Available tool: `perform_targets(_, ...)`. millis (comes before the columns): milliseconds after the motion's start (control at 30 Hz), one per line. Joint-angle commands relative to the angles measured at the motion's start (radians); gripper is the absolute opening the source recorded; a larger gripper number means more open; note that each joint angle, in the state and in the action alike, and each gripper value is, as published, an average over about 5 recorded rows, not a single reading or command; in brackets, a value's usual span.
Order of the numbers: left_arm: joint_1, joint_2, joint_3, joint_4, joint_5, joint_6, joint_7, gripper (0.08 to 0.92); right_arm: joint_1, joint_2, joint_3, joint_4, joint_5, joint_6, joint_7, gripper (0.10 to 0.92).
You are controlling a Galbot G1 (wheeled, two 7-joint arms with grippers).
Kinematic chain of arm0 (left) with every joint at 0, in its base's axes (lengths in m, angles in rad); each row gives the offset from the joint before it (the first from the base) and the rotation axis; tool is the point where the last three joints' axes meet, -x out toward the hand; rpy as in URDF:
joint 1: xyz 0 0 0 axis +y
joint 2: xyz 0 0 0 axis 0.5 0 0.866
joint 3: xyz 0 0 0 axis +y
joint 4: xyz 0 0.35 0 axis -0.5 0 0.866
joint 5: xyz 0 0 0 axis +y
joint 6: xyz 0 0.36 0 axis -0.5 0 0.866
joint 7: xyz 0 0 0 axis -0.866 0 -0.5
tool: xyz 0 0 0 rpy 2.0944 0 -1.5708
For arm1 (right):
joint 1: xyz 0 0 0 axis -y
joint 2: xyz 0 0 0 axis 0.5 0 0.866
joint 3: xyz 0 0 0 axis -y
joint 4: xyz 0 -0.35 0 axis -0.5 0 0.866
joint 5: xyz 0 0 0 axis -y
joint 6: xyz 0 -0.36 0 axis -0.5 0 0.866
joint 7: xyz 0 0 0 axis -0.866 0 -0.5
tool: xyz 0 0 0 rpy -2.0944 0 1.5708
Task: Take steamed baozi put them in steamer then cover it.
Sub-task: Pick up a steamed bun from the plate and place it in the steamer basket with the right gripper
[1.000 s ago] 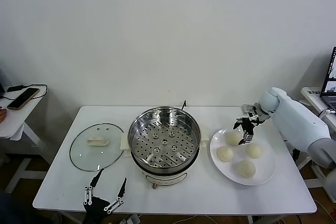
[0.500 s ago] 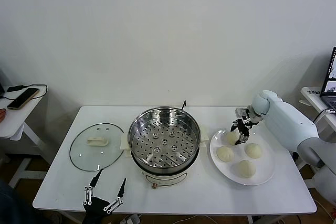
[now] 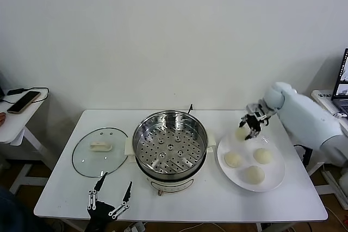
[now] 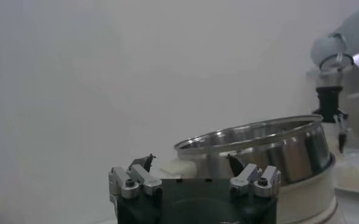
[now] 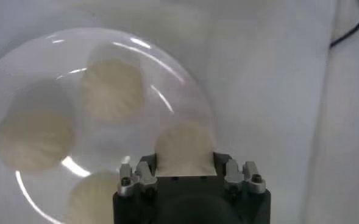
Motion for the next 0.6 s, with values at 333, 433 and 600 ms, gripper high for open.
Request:
perform_targets(333,0.005,0.002,0.000,-0.014,0.000,0.000,-0.004,0.823,0.383,0.107,-0.268,0.360,0.130,0.251,-0.019,0.653)
perform_targets(433,0.007,0.003,-0.004,-0.016,-0.001,-0.001,-0.005,0.823,0.385,0.167,-0.285,0.378,0.123,0.261,-0.019,0.653)
perform_targets(600,0.008,0.003,-0.008,-0.015,-0.001,-0.002,-0.006,0.823,0.342,0.264,-0.294,0.364,0.080,0.264,-0.024,0.653)
